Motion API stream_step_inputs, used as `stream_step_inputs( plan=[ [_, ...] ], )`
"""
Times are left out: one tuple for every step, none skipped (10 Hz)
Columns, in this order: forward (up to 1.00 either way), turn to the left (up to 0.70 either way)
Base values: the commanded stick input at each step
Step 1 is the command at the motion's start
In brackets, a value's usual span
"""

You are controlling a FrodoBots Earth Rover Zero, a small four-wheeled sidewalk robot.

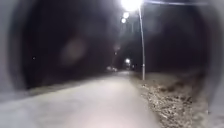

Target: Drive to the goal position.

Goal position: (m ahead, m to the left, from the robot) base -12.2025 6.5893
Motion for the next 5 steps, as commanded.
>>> stream_step_inputs(
  plan=[
    [0.24, 0.00],
    [0.07, 0.00],
    [0.00, 0.00],
    [0.00, 0.00],
    [0.00, 0.00]
  ],
)
